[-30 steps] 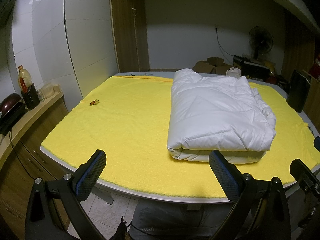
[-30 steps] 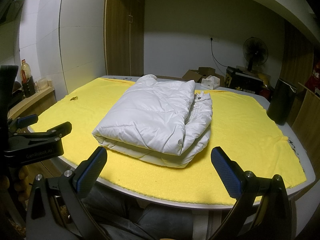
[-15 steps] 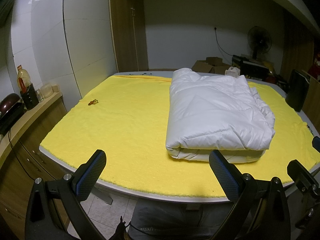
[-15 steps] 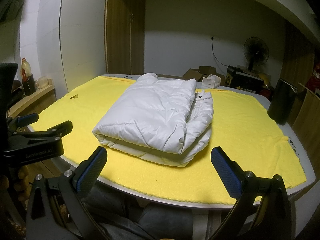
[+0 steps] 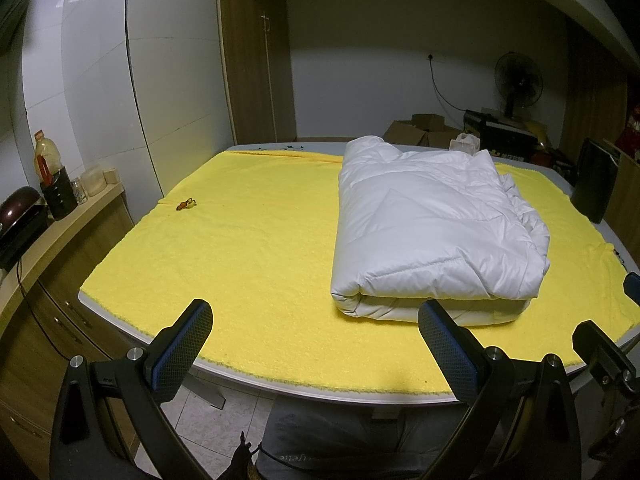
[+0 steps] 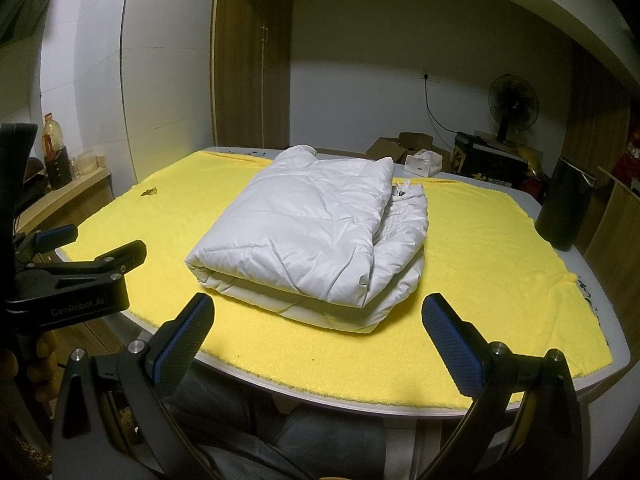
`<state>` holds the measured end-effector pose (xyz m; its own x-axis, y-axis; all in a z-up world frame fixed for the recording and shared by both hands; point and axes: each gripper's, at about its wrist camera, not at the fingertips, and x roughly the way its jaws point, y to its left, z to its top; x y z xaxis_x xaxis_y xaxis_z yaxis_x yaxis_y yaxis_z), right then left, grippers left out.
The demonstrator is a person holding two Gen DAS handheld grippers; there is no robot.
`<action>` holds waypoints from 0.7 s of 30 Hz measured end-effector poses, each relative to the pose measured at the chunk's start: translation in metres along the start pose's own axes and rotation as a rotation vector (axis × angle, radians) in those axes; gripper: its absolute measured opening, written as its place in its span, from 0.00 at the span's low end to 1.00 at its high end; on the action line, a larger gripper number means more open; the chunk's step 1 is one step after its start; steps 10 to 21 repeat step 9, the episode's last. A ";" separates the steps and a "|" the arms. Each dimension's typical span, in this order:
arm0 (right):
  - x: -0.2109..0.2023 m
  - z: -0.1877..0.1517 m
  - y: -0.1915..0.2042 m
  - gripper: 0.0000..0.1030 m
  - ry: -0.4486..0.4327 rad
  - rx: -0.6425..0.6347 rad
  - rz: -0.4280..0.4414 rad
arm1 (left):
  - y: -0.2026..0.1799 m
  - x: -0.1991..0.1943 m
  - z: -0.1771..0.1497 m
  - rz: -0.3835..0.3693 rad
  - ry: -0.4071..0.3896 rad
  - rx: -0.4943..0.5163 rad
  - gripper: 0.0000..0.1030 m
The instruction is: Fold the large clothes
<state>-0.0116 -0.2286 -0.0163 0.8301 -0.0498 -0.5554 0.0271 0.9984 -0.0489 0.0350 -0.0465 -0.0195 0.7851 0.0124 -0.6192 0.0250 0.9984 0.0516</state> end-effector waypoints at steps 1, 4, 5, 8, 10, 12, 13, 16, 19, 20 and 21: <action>0.000 0.001 0.001 1.00 -0.001 0.001 0.000 | 0.000 0.000 0.000 -0.001 -0.001 -0.001 1.00; 0.000 0.000 0.000 1.00 0.000 -0.001 0.002 | 0.000 0.000 0.000 -0.003 0.000 -0.001 1.00; 0.000 -0.001 -0.001 1.00 0.002 -0.001 0.003 | 0.000 0.000 0.000 -0.003 0.000 0.000 1.00; 0.000 -0.002 -0.001 1.00 -0.001 -0.004 0.002 | 0.001 0.000 -0.001 -0.002 -0.002 0.000 1.00; 0.000 -0.001 0.000 1.00 0.000 -0.004 0.003 | 0.000 0.000 -0.001 -0.003 -0.001 0.000 1.00; 0.000 -0.001 0.000 1.00 0.000 -0.004 0.003 | 0.000 0.000 -0.001 -0.003 -0.001 0.000 1.00; 0.000 -0.001 0.000 1.00 0.000 -0.004 0.003 | 0.000 0.000 -0.001 -0.003 -0.001 0.000 1.00; 0.000 -0.001 0.000 1.00 0.000 -0.004 0.003 | 0.000 0.000 -0.001 -0.003 -0.001 0.000 1.00; 0.000 -0.001 0.000 1.00 0.000 -0.004 0.003 | 0.000 0.000 -0.001 -0.003 -0.001 0.000 1.00; 0.000 -0.001 0.000 1.00 0.000 -0.004 0.003 | 0.000 0.000 -0.001 -0.003 -0.001 0.000 1.00; 0.000 -0.001 0.000 1.00 0.000 -0.004 0.003 | 0.000 0.000 -0.001 -0.003 -0.001 0.000 1.00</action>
